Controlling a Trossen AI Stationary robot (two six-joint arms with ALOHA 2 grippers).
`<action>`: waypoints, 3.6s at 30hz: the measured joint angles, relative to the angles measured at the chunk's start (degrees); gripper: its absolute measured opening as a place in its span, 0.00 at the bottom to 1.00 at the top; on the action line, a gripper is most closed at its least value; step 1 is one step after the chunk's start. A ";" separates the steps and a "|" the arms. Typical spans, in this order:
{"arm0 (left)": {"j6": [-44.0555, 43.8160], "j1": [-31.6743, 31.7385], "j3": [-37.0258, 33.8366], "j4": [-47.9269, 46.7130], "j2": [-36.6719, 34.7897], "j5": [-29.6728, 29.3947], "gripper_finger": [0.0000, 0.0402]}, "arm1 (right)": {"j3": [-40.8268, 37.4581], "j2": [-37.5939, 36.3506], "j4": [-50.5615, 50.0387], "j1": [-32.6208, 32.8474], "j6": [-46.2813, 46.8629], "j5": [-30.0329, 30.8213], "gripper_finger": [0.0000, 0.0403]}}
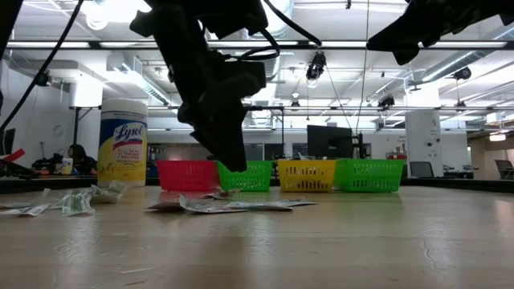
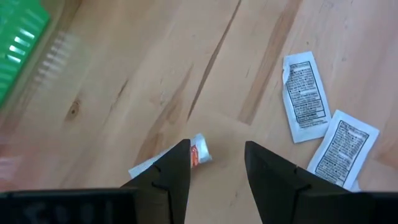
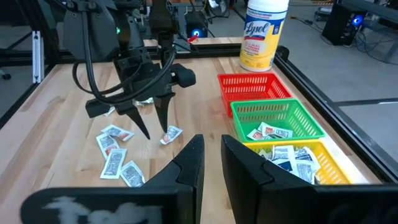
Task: Pick & Place First Aid Supplies
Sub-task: Put the orange ointment pack into the left green bin
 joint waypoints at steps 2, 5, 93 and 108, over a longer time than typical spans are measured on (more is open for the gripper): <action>-0.91 -0.02 0.00 0.01 0.00 0.00 0.37 | 0.00 -0.01 0.00 0.00 0.00 0.00 0.13; -1.41 -0.01 0.00 0.02 0.00 0.01 0.37 | 0.00 0.00 0.00 0.00 0.00 0.00 0.13; -25.76 -0.11 18.01 -21.26 11.05 -3.68 0.37 | 0.00 0.00 0.02 0.02 -0.46 0.00 0.13; -27.98 1.03 18.40 -20.72 14.86 -0.81 0.37 | 0.00 0.00 0.02 0.00 -2.86 0.00 0.13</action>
